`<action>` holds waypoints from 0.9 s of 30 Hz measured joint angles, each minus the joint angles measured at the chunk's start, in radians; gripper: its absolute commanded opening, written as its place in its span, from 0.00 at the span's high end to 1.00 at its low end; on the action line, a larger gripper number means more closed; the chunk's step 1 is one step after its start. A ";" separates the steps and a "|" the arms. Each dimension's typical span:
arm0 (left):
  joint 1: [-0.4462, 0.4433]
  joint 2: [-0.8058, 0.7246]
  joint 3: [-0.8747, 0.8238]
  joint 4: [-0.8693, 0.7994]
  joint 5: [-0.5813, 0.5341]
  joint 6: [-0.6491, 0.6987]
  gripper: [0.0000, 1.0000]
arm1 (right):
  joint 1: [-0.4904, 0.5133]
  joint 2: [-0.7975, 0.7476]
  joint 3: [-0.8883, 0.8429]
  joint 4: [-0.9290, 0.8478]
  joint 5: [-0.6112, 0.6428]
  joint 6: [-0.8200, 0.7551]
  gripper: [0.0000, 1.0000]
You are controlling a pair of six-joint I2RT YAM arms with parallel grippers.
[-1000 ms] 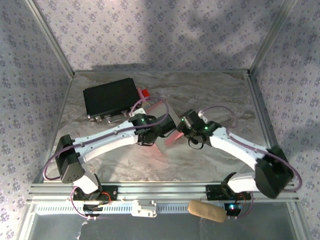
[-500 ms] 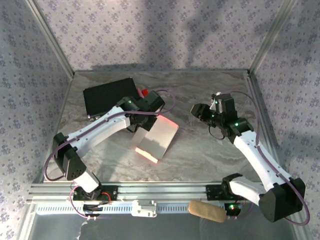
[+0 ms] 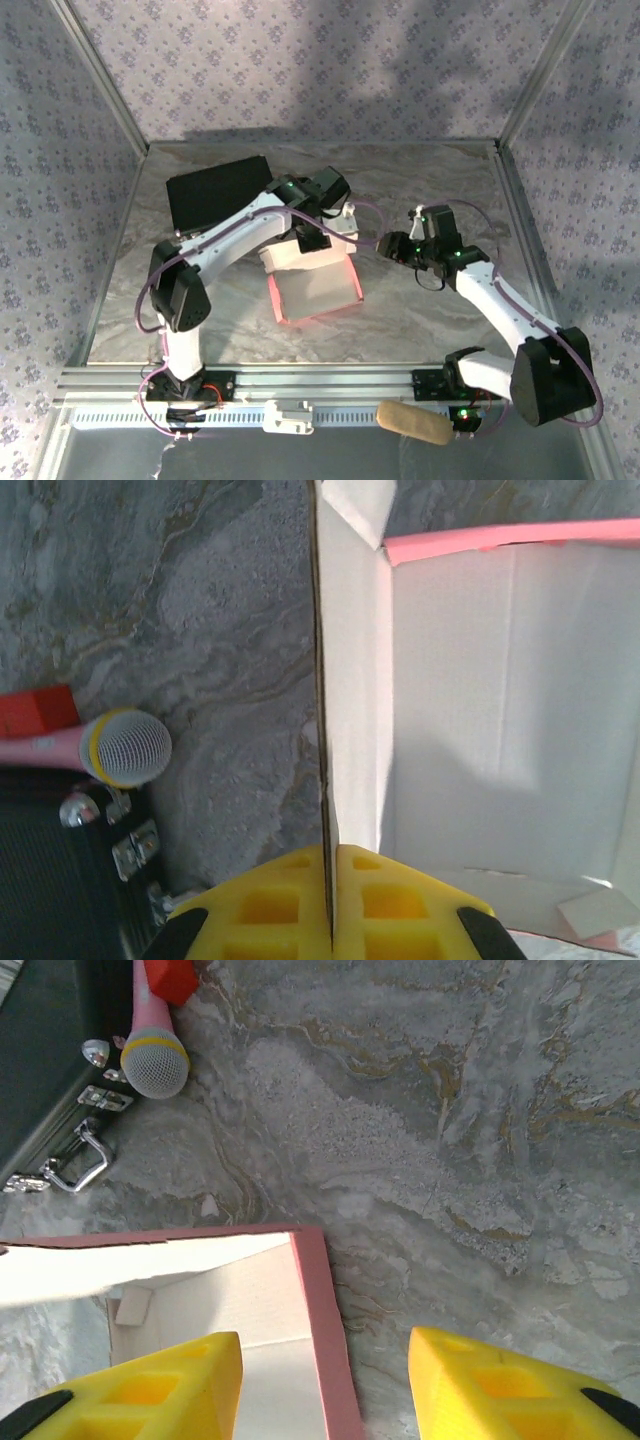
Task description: Fold the paper box
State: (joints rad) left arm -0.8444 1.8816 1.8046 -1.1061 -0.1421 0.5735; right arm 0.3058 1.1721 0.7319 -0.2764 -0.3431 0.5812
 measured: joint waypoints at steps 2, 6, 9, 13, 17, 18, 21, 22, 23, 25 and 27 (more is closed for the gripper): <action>0.000 0.019 0.013 0.000 -0.005 0.025 0.79 | 0.021 0.008 0.000 0.008 0.015 -0.006 0.53; -0.006 0.023 0.013 0.043 -0.036 -0.002 0.61 | 0.067 0.016 -0.009 0.034 0.053 -0.003 0.56; -0.032 0.005 0.013 0.107 -0.061 -0.064 0.55 | 0.105 0.017 -0.044 0.065 0.089 0.017 0.57; -0.097 -0.081 0.010 0.183 -0.150 -0.201 0.54 | 0.199 0.039 -0.078 0.070 0.174 0.072 0.57; -0.136 -0.275 -0.079 0.240 -0.220 -0.457 0.54 | 0.329 0.070 -0.080 0.063 0.286 0.138 0.58; -0.133 -0.362 -0.151 0.251 -0.230 -0.549 0.55 | 0.364 0.087 -0.078 0.057 0.316 0.153 0.58; -0.081 -0.657 -0.445 0.290 -0.199 -0.815 0.59 | 0.437 0.174 -0.053 0.026 0.382 0.188 0.61; -0.050 -0.746 -0.565 0.313 -0.171 -0.893 0.60 | 0.446 0.213 -0.036 0.011 0.403 0.195 0.61; -0.020 -0.822 -0.669 0.331 -0.149 -0.953 0.61 | 0.452 0.244 -0.019 0.001 0.423 0.202 0.62; 0.036 -0.955 -0.891 0.362 -0.089 -1.069 0.61 | 0.463 0.308 0.019 -0.022 0.463 0.216 0.62; 0.073 -1.003 -1.062 0.407 -0.025 -1.146 0.62 | 0.469 0.336 0.034 -0.027 0.490 0.221 0.64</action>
State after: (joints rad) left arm -0.7715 0.8791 0.7429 -0.6994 -0.1673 -0.5728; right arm 0.7746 1.5082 0.7654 -0.3035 0.1471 0.8021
